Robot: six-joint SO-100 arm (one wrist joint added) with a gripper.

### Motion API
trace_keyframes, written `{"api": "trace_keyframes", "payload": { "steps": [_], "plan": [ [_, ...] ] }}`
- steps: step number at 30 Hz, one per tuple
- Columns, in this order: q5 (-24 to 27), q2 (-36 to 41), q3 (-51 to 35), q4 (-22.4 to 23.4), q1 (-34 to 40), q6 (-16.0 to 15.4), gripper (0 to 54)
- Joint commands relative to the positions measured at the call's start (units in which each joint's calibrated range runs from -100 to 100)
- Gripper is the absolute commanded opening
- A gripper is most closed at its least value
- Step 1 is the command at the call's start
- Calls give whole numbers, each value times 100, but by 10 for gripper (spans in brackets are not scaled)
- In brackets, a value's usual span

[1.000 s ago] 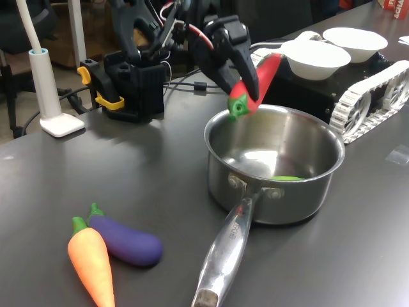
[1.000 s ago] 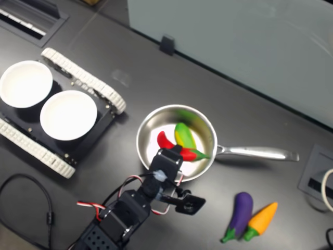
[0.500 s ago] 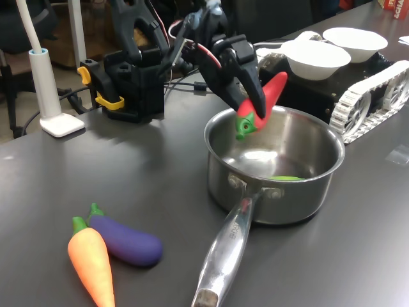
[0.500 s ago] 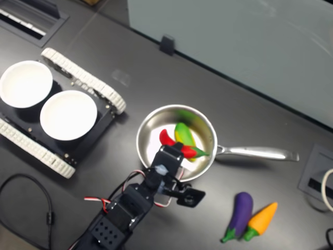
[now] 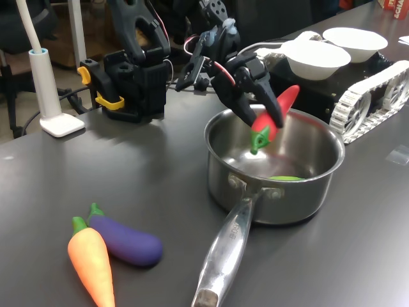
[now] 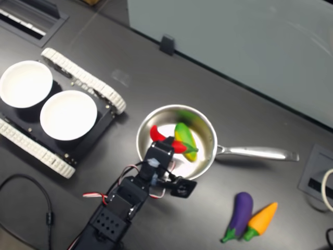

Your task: Pick up the chilli and place them in the pan

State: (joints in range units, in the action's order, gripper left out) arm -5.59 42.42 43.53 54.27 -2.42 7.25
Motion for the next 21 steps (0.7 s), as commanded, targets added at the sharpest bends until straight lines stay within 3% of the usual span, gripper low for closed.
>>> {"api": "trace_keyframes", "payload": {
  "steps": [1, 11, 21],
  "plan": [
    [-29, 359, -377, 95, 173, 98, 246],
    [49, 958, -659, 846, 494, 73, 308],
    [127, 1936, -941, 1443, 276, 81, 298]
  ]
}}
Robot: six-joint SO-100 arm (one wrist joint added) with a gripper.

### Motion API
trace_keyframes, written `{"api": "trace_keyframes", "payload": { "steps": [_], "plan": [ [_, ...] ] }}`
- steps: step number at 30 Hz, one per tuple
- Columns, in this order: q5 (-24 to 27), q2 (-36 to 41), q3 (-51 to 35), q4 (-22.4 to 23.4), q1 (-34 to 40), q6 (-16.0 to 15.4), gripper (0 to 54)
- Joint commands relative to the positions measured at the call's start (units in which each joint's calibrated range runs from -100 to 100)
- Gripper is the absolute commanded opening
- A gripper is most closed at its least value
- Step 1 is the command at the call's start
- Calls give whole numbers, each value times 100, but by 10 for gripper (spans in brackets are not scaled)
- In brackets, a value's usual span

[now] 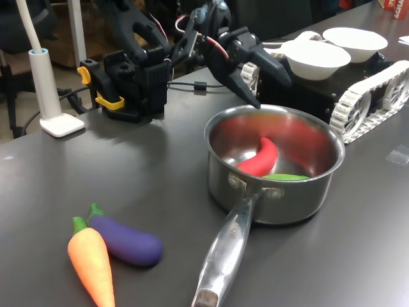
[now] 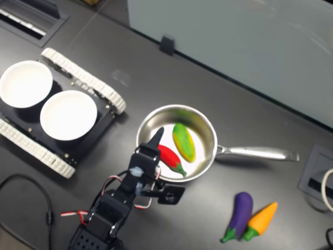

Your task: Pick up the chilli and place them in the pan

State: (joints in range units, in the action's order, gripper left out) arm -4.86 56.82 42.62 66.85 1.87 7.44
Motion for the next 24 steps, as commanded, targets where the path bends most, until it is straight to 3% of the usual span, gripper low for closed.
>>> {"api": "trace_keyframes", "payload": {
  "steps": [1, 4, 8, 10, 15, 24],
  "plan": [
    [78, 581, -896, 245, -187, 63, 295],
    [210, 885, -914, 321, -393, -21, 270],
    [259, 1172, -887, 483, -887, -567, 221],
    [269, 1408, -805, 560, -829, -576, 194],
    [327, 2066, -632, 927, -588, -576, 66],
    [215, 2960, -260, 1515, -543, -576, 4]
  ]
}}
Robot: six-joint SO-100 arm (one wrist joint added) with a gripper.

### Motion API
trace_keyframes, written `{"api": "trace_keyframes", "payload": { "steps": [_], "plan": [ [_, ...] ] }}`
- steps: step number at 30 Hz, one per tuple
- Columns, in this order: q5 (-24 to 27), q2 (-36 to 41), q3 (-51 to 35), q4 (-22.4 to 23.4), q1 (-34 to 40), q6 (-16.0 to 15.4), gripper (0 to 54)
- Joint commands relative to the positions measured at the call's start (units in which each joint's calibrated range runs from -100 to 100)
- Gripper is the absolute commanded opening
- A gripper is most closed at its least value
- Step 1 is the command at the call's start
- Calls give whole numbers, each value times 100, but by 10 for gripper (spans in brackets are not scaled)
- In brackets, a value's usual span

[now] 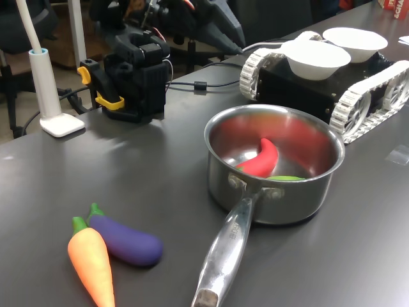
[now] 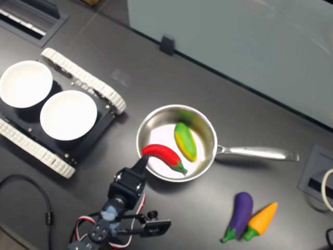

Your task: Pick up the chilli and place them in the pan

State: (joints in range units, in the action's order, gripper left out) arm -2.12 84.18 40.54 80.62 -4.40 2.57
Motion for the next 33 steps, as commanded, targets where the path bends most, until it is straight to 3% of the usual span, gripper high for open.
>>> {"api": "trace_keyframes", "payload": {
  "steps": [1, 18, 33],
  "plan": [
    [-78, 250, -42, 181, 85, -89, 1],
    [-147, 1135, 230, 949, 245, -89, 0],
    [-112, 1135, 1866, 701, 268, -148, 0]
  ]
}}
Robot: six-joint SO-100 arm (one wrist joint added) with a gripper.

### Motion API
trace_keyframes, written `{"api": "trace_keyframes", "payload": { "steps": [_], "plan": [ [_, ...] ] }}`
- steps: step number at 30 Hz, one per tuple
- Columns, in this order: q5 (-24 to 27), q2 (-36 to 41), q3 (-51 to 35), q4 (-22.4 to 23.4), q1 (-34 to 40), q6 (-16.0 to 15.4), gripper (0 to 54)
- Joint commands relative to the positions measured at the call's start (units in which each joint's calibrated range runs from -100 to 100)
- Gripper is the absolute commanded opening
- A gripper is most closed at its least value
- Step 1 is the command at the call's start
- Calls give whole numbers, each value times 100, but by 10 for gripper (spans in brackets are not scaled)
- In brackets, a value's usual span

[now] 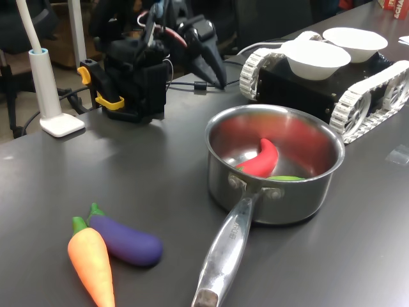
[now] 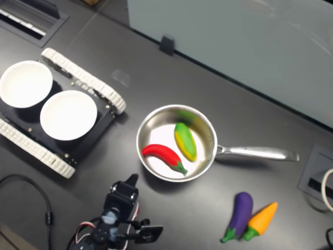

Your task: Pick up the chilli and place them in the pan

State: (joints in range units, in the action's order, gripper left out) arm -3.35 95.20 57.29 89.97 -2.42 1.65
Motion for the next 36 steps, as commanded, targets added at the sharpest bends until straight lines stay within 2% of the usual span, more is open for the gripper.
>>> {"api": "trace_keyframes", "payload": {
  "steps": [1, 11, 30, 36],
  "plan": [
    [15, 33, 391, -293, 47, -56, 0],
    [-122, 33, 1745, -1163, 24, -22, 0],
    [-288, 33, 1827, -1155, 219, -31, 0],
    [-205, 33, 1827, -1163, 93, -31, 6]
  ]
}}
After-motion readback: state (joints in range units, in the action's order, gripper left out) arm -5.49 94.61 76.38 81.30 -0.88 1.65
